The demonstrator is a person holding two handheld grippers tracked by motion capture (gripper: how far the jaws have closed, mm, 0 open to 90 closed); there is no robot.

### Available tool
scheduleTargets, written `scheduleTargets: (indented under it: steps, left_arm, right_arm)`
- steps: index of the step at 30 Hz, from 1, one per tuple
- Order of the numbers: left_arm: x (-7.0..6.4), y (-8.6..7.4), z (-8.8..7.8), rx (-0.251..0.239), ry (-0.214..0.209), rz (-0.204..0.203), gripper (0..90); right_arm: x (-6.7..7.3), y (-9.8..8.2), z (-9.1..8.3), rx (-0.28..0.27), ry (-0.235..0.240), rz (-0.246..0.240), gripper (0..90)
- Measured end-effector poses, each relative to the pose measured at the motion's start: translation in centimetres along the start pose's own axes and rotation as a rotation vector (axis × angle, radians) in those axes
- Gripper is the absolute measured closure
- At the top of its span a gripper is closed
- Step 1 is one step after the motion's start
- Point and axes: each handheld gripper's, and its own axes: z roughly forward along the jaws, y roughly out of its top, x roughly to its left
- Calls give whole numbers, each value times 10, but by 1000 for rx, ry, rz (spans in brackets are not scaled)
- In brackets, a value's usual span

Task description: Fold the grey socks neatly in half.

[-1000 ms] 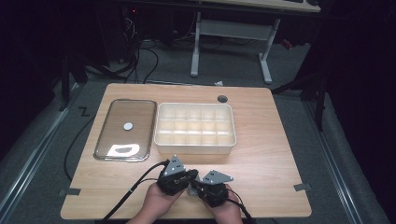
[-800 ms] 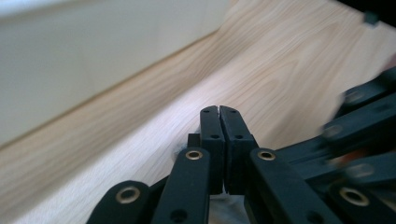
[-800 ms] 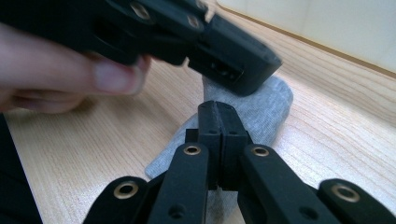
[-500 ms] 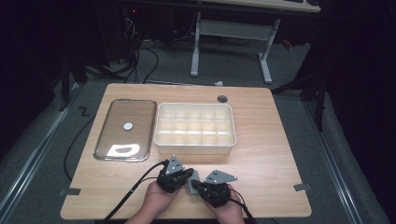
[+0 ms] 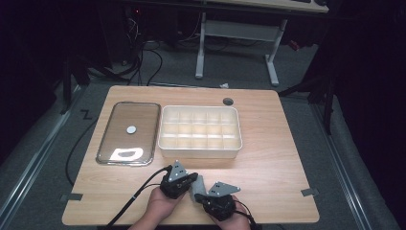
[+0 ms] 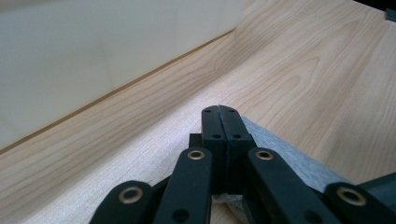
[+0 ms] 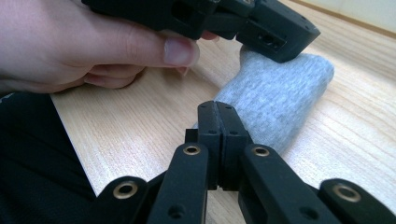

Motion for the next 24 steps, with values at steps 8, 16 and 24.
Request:
scheduleTargets:
  steps: [8, 16, 24]
  left_arm:
    - [-1, 0, 1, 15, 28, -4, 900]
    - [-4, 1, 4, 38, 65, 18, 900]
    - [-1, 0, 0, 13, 66, -19, 850]
  right_arm:
    - [-2, -2, 5, 19, 30, 9, 900]
    - [-3, -3, 6, 21, 41, 10, 900]
    - [1, 1, 3, 24, 31, 9, 867]
